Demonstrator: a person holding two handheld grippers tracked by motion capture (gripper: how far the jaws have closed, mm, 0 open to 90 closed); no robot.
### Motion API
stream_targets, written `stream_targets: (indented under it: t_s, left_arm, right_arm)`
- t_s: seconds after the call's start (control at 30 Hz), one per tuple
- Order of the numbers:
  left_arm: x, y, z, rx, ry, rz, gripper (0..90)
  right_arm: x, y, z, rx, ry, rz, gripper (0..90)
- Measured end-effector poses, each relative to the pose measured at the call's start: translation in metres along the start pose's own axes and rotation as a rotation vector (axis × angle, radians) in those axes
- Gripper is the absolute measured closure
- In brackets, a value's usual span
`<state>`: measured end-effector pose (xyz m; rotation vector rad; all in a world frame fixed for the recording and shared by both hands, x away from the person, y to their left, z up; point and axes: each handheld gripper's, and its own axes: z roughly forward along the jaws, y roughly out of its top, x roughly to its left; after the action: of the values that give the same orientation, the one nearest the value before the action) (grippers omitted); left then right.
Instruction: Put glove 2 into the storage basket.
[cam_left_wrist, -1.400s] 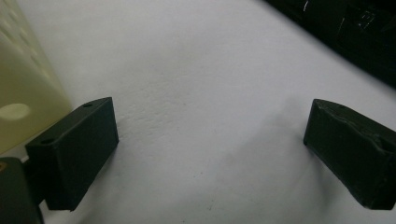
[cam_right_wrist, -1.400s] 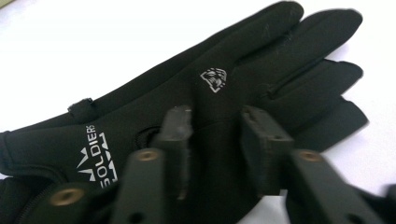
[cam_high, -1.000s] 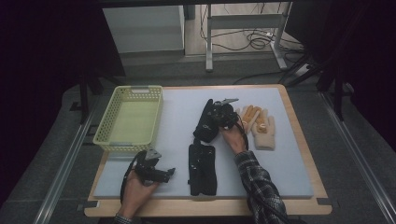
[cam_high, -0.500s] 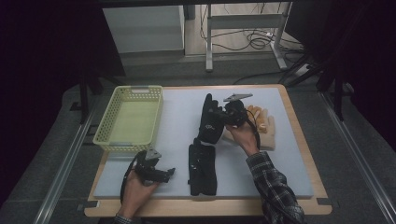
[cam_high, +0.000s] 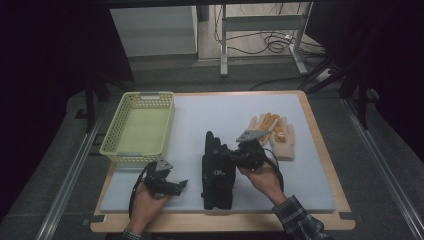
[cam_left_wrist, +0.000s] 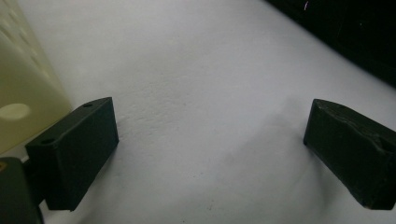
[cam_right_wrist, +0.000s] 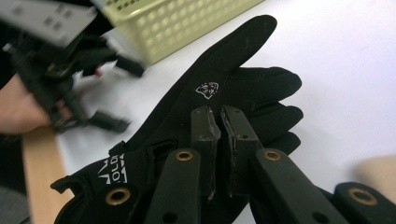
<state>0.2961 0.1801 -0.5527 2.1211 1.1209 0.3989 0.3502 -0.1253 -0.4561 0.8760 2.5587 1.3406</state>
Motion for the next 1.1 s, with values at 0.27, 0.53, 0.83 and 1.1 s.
stream_targets:
  t_s: [0.27, 0.53, 0.83, 1.1]
  left_arm:
    - [0.0, 0.0, 0.0, 0.001, 0.0, -0.002, 3.4]
    - [0.0, 0.0, 0.0, 0.004, 0.0, -0.001, 3.4]
    - [0.0, 0.0, 0.0, 0.004, 0.0, -0.001, 3.4]
    - [0.0, 0.0, 0.0, 0.004, 0.0, -0.001, 3.4]
  right_arm:
    - [0.027, -0.032, 0.024, 0.03, -0.078, -0.033, 82.1]
    - [0.028, -0.049, 0.04, 0.058, -0.088, -0.064, 58.9]
    - [0.015, -0.046, 0.012, 0.023, -0.114, -0.067, 52.0]
    - [-0.002, -0.069, -0.009, 0.032, -0.112, -0.032, 64.1]
